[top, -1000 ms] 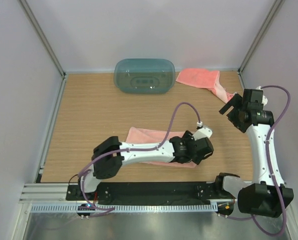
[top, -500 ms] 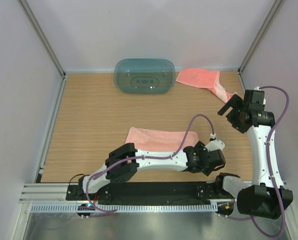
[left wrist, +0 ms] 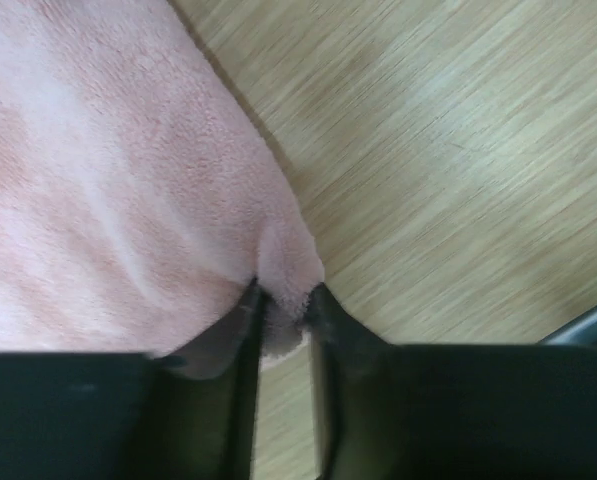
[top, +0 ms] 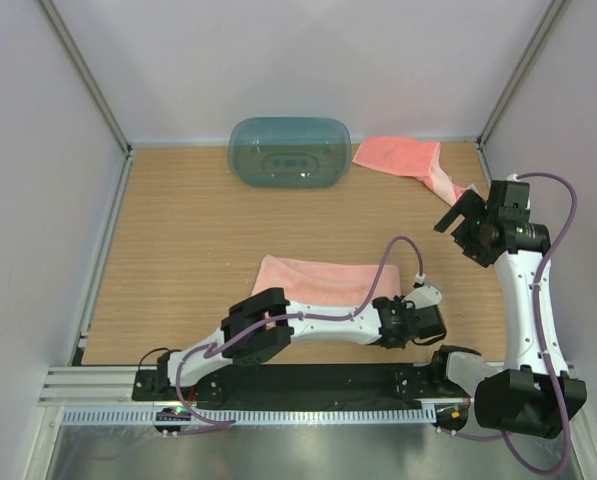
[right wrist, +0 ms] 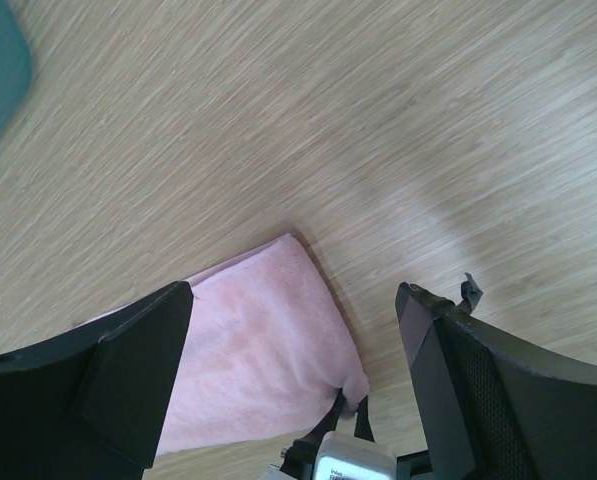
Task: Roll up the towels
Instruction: Roll the towel
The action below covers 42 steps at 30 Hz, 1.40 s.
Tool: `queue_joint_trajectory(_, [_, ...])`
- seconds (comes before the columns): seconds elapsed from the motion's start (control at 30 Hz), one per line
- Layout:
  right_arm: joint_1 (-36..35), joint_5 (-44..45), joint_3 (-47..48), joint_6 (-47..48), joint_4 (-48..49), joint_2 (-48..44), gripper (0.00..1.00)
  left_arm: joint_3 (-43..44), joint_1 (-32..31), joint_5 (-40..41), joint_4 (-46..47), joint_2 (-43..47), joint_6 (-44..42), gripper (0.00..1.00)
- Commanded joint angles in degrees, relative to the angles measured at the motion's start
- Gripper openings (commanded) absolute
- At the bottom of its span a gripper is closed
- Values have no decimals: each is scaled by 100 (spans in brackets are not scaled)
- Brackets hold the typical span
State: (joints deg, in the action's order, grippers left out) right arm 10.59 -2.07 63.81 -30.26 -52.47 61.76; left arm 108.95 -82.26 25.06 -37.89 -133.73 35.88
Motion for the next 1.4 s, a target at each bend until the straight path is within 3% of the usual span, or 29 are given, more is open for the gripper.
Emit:
queue_joint_trajectory(0.0, [22,-258,0,82,26,-41,91,-198,-18,-352,176,-4,183,17])
queue_joint_trajectory(0.07, [22,-356,-35,108,52,-58,91,-294,-9,-396,247,40,200,2])
queue_joint_trajectory(0.1, [22,-408,-88,117,70,-76,91,-356,-9,-362,264,101,218,0])
queue_joint_trajectory(0.2, [22,-864,-280,152,201,-146,91,-970,-9,-108,378,601,244,0])
queue_joint_trajectory(0.33, [5,-1935,-685,100,482,-102,91,-2478,17,235,598,1585,428,0])
queue_joint_trajectory(0.5, [-302,-2246,-1387,-93,781,-374,92,-3844,17,465,660,2963,929,0])
queue_joint_trajectory(0.6, [-1056,-2105,-1870,-497,1088,-480,93,-4530,17,561,677,3614,1333,0])
queue_joint_trajectory(0.63, [-1616,-2070,-2029,-638,1237,-480,93,-4697,17,570,660,3756,1430,0])
queue_joint_trajectory(0.87, [-3587,-2044,-3006,-1983,3452,352,93,-5594,-18,614,748,4742,2028,0])
queue_joint_trajectory(0.97, [-4116,-1780,-2901,-2107,3708,881,92,-5779,-18,649,722,4961,2169,0])
queue_joint_trajectory(1.13, [-4390,-1604,-2901,-2230,4156,1505,92,-5964,-36,632,765,5260,2397,0])
queue_joint_trajectory(1.33, [-4399,-1463,-2875,-2195,4403,2006,74,-6236,-45,544,915,5700,2494,0])
queue_joint_trajectory(1.37, [-4399,-1455,-2822,-2169,4394,2059,64,-6297,-45,535,932,5761,2529,0])
